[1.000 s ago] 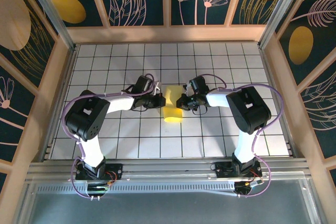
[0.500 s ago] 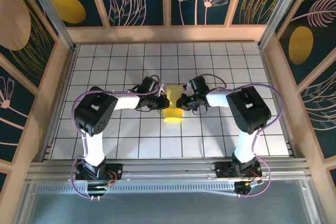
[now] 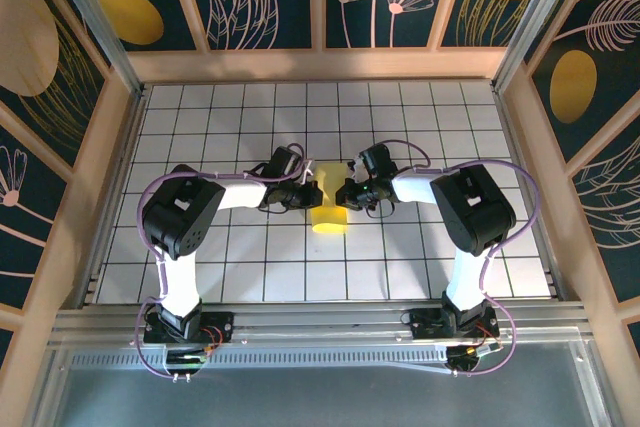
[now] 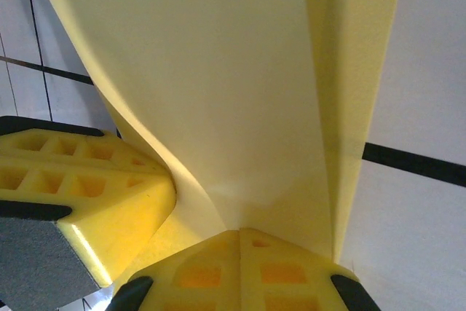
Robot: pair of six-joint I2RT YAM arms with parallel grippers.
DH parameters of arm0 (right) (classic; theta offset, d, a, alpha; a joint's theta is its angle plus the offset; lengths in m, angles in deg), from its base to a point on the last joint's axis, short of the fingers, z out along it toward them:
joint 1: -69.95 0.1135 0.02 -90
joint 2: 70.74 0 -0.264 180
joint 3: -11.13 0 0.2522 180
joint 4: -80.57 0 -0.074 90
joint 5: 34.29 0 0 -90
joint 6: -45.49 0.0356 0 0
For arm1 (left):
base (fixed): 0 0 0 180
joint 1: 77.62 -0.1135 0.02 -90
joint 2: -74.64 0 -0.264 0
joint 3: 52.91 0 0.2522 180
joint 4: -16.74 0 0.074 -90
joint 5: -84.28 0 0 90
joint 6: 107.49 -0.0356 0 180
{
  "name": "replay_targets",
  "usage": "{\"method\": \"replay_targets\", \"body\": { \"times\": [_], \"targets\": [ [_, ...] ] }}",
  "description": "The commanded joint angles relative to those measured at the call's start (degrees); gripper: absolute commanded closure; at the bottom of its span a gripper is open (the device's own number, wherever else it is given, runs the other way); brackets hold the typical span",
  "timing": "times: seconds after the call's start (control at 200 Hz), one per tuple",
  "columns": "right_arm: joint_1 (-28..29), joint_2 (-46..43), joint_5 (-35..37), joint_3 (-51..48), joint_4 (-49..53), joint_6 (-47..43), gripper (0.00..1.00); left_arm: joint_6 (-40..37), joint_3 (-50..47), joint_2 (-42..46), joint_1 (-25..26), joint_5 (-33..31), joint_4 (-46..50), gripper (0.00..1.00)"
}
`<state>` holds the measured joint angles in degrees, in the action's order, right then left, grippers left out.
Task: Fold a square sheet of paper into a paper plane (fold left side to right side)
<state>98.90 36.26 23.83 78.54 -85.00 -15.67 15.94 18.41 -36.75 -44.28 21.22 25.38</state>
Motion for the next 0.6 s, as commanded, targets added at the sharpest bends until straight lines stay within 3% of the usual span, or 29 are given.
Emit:
{"method": "replay_targets", "body": {
  "times": [0.0,0.21,0.59],
  "targets": [
    [0.71,-1.21,2.26,0.37,4.33,-0.41,1.00,-0.20,-0.34,-1.71,0.41,-2.59,3.80,1.00],
    [0.75,-3.82,-0.34,0.62,0.44,1.27,1.00,-0.34,-0.08,-2.15,0.49,-2.63,3.89,1.00],
    [1.37,3.05,-2.05,6.76,-3.82,2.36,1.00,-0.13,0.10,-2.25,0.67,-2.48,3.97,1.00]
  ]
}}
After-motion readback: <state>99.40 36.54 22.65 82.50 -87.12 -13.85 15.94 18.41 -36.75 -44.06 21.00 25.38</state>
